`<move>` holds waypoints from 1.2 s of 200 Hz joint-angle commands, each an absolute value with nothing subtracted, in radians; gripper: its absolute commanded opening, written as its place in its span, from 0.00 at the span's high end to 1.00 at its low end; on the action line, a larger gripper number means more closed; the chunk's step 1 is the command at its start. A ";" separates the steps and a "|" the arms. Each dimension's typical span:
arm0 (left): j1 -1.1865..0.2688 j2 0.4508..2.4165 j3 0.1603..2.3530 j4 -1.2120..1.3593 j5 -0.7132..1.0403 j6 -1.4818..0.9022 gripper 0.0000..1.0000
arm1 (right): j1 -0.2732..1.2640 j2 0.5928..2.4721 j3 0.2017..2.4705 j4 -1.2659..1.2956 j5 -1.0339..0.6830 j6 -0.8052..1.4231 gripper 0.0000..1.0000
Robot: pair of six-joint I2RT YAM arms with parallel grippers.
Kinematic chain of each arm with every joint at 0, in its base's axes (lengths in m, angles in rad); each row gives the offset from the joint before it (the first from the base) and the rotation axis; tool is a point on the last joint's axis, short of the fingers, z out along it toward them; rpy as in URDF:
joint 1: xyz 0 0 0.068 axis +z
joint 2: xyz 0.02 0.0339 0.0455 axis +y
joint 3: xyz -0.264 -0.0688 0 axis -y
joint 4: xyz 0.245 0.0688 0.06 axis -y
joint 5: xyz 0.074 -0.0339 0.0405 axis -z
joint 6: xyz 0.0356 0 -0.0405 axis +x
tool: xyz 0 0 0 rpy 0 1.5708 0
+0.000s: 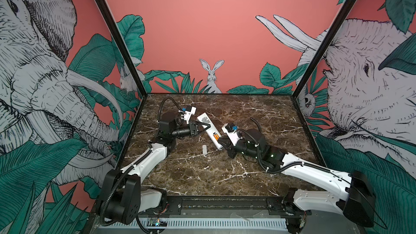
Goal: Load the batteries into the remote control
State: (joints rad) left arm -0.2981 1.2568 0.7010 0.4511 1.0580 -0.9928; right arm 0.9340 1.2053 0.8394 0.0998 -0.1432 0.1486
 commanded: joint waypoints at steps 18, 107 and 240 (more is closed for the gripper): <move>-0.296 1.200 0.738 0.408 1.092 -0.944 1.00 | 0.939 1.218 0.877 0.015 -0.101 0.115 0.86; -0.296 1.192 0.749 0.194 1.058 -0.747 1.00 | 0.936 1.208 0.975 -0.031 -0.145 0.157 0.76; -0.296 1.159 0.771 0.015 0.985 -0.587 1.00 | 0.945 1.351 1.079 -0.149 -0.188 0.193 0.68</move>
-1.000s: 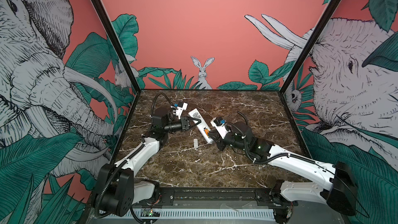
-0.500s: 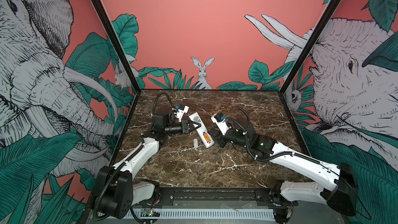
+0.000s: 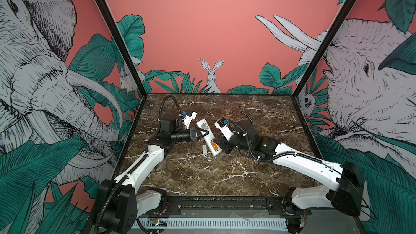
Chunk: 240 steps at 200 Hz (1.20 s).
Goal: Load the batteries into the remote control
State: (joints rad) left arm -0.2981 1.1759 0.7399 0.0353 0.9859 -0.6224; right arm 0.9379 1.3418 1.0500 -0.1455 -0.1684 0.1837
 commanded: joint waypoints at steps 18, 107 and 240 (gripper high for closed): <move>-0.295 1.162 0.773 0.017 0.984 -0.586 1.00 | 0.948 1.360 1.084 -0.153 -0.194 0.193 0.68; -0.296 1.152 0.773 0.000 0.976 -0.575 1.00 | 0.956 1.412 1.115 -0.158 -0.215 0.193 0.73; -0.296 1.142 0.769 -0.010 0.969 -0.567 1.00 | 0.962 1.438 1.120 -0.149 -0.226 0.198 0.83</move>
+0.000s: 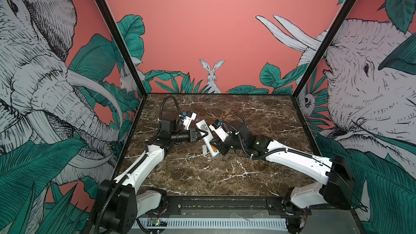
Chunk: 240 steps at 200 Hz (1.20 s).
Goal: Load the batteries into the remote control
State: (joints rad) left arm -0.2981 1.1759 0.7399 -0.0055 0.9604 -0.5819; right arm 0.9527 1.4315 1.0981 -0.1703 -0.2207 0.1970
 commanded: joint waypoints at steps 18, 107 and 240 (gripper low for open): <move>-0.295 1.140 0.769 -0.009 0.967 -0.567 1.00 | 0.962 1.433 1.114 -0.145 -0.224 0.198 0.85; -0.295 1.127 0.785 0.073 0.998 -0.656 1.00 | 0.962 1.406 1.033 -0.067 -0.239 0.192 0.92; -0.293 1.109 0.833 0.147 1.020 -0.748 1.00 | 0.978 1.415 0.963 -0.058 -0.221 0.188 0.93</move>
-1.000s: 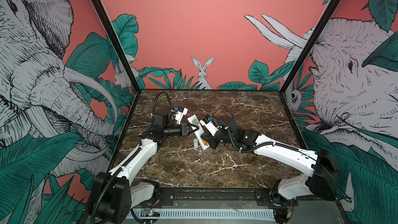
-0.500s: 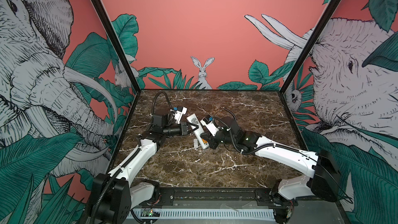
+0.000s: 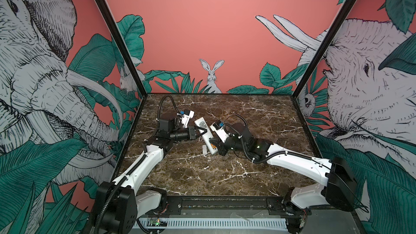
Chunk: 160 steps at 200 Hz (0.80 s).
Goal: Load the batteries into the remote control
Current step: 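Lift the right gripper off the batteries and open it toward the cover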
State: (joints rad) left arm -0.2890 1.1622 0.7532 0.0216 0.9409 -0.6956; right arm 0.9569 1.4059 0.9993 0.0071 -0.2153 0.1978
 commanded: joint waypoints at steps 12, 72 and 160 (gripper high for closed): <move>-0.288 1.109 0.832 0.145 1.020 -0.747 1.00 | 0.979 1.403 0.959 -0.072 -0.216 0.179 0.93; -0.279 1.137 0.845 0.195 1.027 -0.774 1.00 | 0.995 1.370 0.908 -0.117 -0.216 0.179 0.93; -0.278 1.183 0.894 -0.045 1.074 -0.495 1.00 | 0.976 1.224 0.874 -0.164 -0.104 0.227 0.77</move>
State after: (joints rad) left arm -0.2790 1.2060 0.8314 0.0029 1.0016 -0.6098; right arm 0.9829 1.2659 0.9066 -0.0662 -0.1314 0.2066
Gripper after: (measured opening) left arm 0.206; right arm 0.211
